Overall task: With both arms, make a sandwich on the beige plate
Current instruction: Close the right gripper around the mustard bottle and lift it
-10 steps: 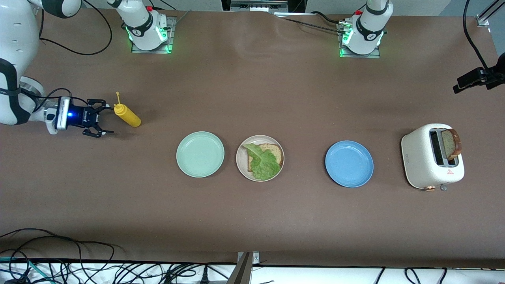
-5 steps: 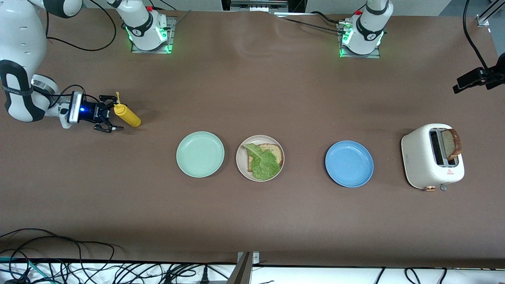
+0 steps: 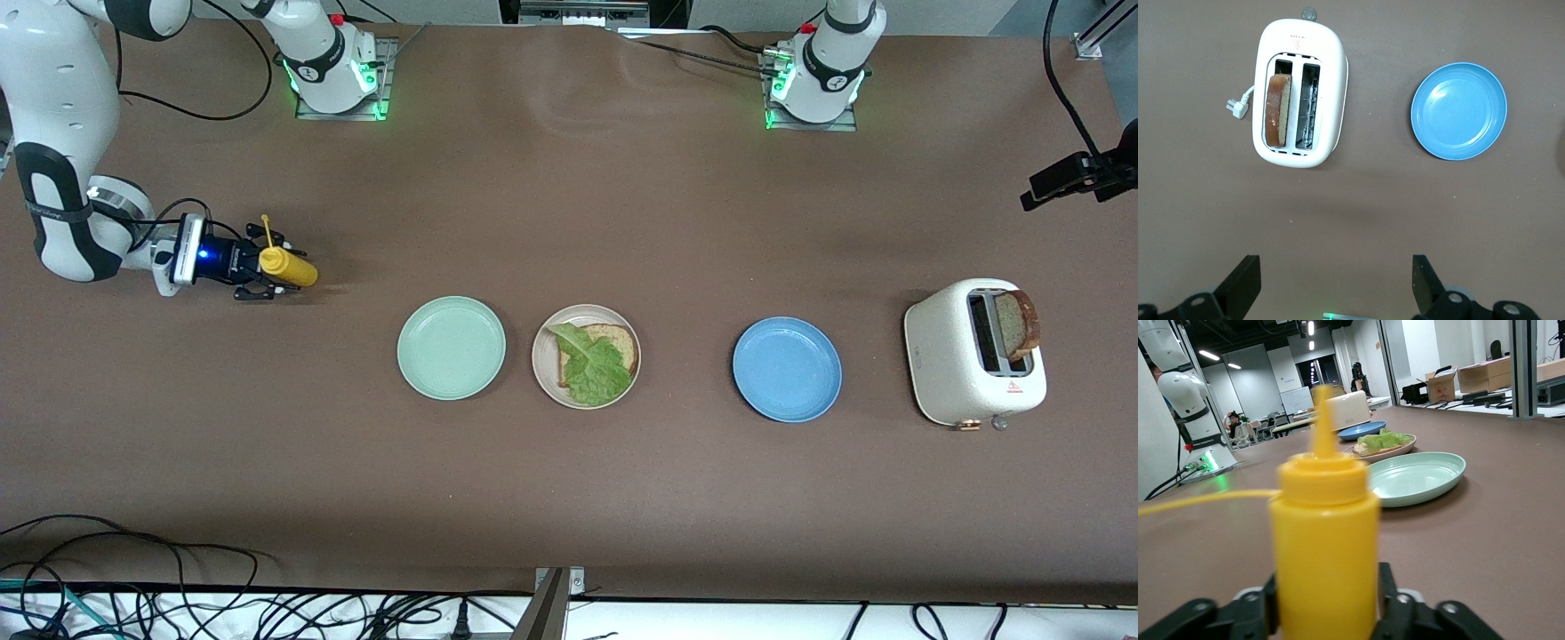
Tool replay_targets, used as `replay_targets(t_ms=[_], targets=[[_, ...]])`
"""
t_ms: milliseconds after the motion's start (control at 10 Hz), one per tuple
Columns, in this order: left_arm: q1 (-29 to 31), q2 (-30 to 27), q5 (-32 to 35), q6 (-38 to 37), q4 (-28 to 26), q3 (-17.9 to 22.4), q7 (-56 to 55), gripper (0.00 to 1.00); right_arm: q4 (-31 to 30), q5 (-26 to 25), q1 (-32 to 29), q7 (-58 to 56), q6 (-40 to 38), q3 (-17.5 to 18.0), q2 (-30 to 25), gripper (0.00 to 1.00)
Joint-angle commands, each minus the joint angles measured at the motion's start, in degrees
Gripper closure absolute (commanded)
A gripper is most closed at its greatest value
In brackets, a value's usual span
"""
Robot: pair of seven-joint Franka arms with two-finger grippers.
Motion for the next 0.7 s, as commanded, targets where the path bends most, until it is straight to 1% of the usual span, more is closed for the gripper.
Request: replay_targets(t_ms=[0,300,600], targets=[[0.5,0.5,-1.2,-0.5,1.3,-0.1,0.3,0.0,-0.1,2.3,-0.3,-1.2,0.5,1.2,0.4,1.0],[0.5,0.5,-1.2,-0.5,1.2,-0.1,0.3,0.0,3.8,2.9,1.1,2.4,1.6,1.6,0.3,1.0],[0.5,0.5,-1.2,-0.5,1.3,-0.1,0.3,0.0,4.5,2.5,1.1,3.7,1.2,1.3,0.1,1.0]])
